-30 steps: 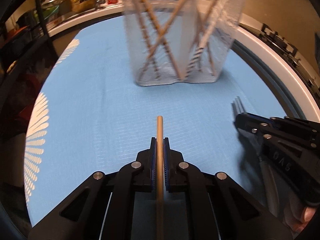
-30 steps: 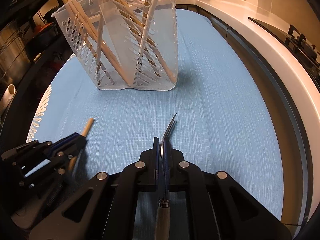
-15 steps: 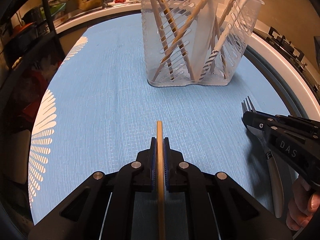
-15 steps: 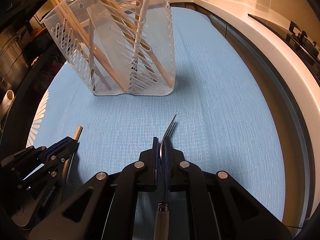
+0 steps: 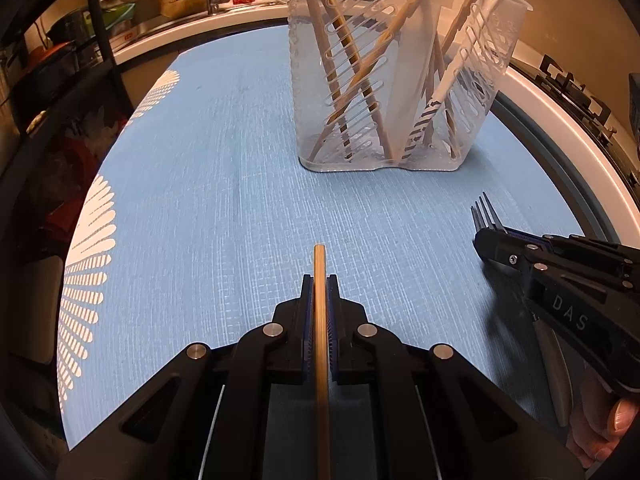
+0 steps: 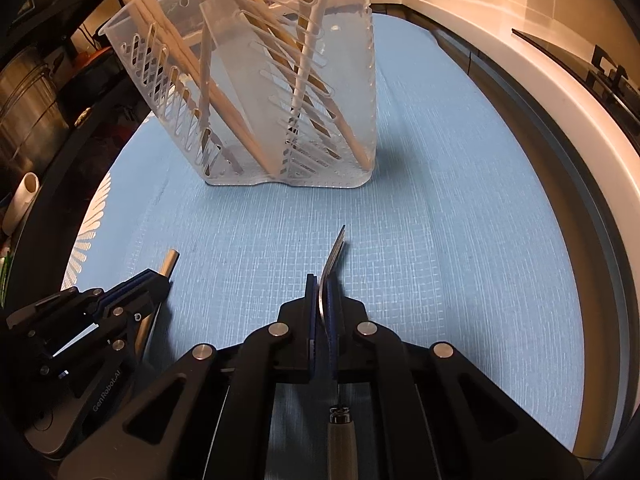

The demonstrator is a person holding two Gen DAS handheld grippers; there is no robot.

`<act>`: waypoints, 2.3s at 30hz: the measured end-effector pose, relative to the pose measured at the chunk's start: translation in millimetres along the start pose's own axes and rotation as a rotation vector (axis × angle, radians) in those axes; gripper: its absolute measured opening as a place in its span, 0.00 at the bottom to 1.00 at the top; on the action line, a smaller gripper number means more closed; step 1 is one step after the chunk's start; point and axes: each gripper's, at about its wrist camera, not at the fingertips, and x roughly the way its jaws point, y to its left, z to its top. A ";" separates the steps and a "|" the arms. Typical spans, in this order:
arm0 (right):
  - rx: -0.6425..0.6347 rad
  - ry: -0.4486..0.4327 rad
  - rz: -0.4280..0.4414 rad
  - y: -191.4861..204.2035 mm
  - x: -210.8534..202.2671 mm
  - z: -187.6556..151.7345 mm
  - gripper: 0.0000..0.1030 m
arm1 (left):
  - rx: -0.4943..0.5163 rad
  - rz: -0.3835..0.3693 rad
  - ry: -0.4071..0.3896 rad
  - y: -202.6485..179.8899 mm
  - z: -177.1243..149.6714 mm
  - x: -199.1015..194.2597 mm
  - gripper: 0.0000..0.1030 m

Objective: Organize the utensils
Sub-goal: 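Lift the fork with the right gripper toward the holder while the left gripper lifts its chopstick, then lower the fork into the holder and open the right gripper while the left gripper releases its chopstick there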

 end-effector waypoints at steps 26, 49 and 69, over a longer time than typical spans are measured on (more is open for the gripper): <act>-0.034 -0.042 0.007 6.2 -20.3 5.0 0.04 | 0.005 -0.025 -0.001 2.1 3.3 -2.1 0.06; -0.106 -0.353 0.087 12.3 -207.8 78.6 0.02 | 0.008 -0.130 -0.265 8.8 80.6 -164.4 0.06; 0.027 -0.488 0.215 14.3 -253.3 170.9 0.01 | 0.008 -0.108 -0.597 -2.6 210.6 -231.6 0.06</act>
